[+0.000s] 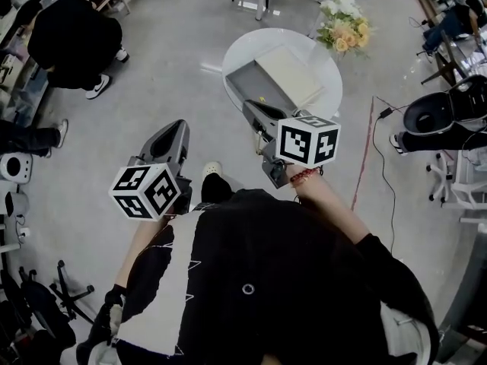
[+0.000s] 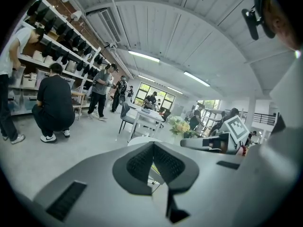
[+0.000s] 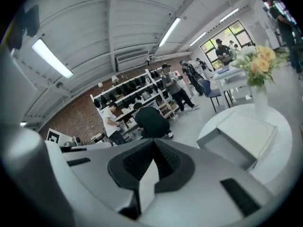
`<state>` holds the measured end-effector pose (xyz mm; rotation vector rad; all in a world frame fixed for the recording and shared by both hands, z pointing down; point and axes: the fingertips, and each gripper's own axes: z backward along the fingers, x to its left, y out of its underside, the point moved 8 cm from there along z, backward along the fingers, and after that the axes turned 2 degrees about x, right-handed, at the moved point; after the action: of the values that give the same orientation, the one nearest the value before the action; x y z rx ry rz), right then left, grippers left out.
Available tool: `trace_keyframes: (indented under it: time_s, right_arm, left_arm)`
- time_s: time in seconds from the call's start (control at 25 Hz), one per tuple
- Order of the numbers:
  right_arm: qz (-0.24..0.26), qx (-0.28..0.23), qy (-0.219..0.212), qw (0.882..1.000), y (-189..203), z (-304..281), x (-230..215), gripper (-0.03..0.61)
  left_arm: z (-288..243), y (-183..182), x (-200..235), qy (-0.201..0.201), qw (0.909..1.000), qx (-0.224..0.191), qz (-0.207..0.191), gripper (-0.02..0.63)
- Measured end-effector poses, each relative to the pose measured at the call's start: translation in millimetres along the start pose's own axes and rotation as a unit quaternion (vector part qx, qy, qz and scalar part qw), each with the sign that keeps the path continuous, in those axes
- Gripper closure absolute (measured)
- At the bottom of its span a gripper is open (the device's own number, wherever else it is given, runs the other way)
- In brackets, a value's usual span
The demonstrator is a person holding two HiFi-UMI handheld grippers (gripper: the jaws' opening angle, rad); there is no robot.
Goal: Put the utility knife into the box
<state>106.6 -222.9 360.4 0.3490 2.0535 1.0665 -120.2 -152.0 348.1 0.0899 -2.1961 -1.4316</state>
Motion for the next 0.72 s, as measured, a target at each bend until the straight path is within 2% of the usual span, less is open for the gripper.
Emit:
trace_keyframes:
  time_s: [0.24, 0.72]
  right_arm:
    - [0.016, -0.014, -0.01, 1.0, -4.9, -1.1, 6.7, 0.574]
    - [0.037, 0.006, 0.017, 0.999, -2.0, 5.4, -1.4, 0.574]
  left_arm:
    - [-0.8, 0.5, -0.9, -0.001, 1.0, 0.001, 0.0, 0.603]
    - [-1.9, 7.7, -3.6, -0.005, 0.9999, 0.005, 0.011, 0.603]
